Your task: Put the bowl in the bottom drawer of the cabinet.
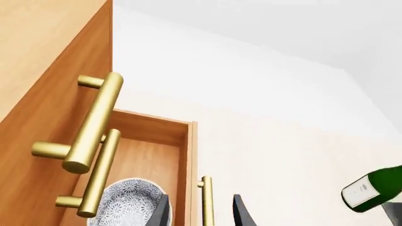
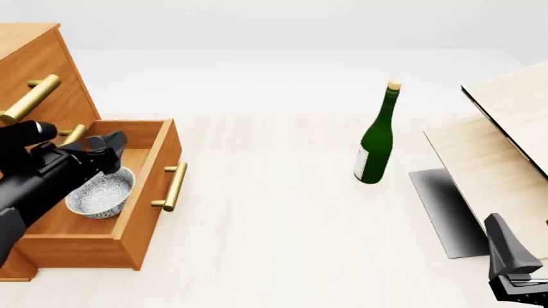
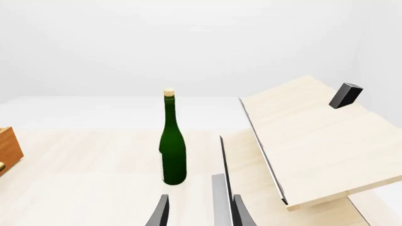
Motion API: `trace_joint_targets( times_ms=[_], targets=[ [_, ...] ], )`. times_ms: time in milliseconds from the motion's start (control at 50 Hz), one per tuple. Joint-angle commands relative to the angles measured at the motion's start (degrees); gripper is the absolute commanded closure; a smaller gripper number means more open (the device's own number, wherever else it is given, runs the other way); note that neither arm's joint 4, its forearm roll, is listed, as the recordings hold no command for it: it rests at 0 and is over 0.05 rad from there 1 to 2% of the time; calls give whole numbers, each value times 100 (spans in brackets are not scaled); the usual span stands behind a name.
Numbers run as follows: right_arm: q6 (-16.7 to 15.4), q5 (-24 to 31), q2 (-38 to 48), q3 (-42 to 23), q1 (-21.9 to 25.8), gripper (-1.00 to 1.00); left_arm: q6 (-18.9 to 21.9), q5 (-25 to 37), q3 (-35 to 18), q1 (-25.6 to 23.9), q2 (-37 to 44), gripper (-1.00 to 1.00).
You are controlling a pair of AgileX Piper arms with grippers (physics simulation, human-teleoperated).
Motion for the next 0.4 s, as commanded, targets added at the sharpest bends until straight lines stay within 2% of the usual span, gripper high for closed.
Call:
trace_joint_targets(
  times_ms=[20, 60, 100, 120, 160, 260, 280, 320, 340, 380, 400],
  targets=[
    [-1, 0, 1, 0, 1, -100, -20, 143, -11, -240, -587, -100],
    [1, 0, -1, 0, 0, -100, 424, -166, 162, -259, -378, -100],
    [0, 0, -1, 0, 0, -100, 272, -284, 266, -260, -450, -100],
    [0, 0, 1, 0, 0, -100, 346, 74, 52, -277, -602, -100],
    [0, 0, 1, 0, 0, -100, 302, 232, -59, -347, -705, -100],
    [1, 1, -2, 0, 2, -100, 487, 365, -212, -540, -884, -100],
    [0, 1, -2, 0, -1, -100, 476, 70, 1, -582, -866, -100],
    [-1, 0, -1, 0, 1, -100, 685, 388, -205, -564, -1015, -100],
    [-2, 0, 0, 0, 1, -100, 863, 77, 65, -515, -1082, -100],
    [0, 0, -1, 0, 0, -100, 759, -25, 177, -524, -1112, -100],
    [2, 0, -1, 0, 0, -100, 837, -75, 221, -540, -1119, -100]
  ],
)
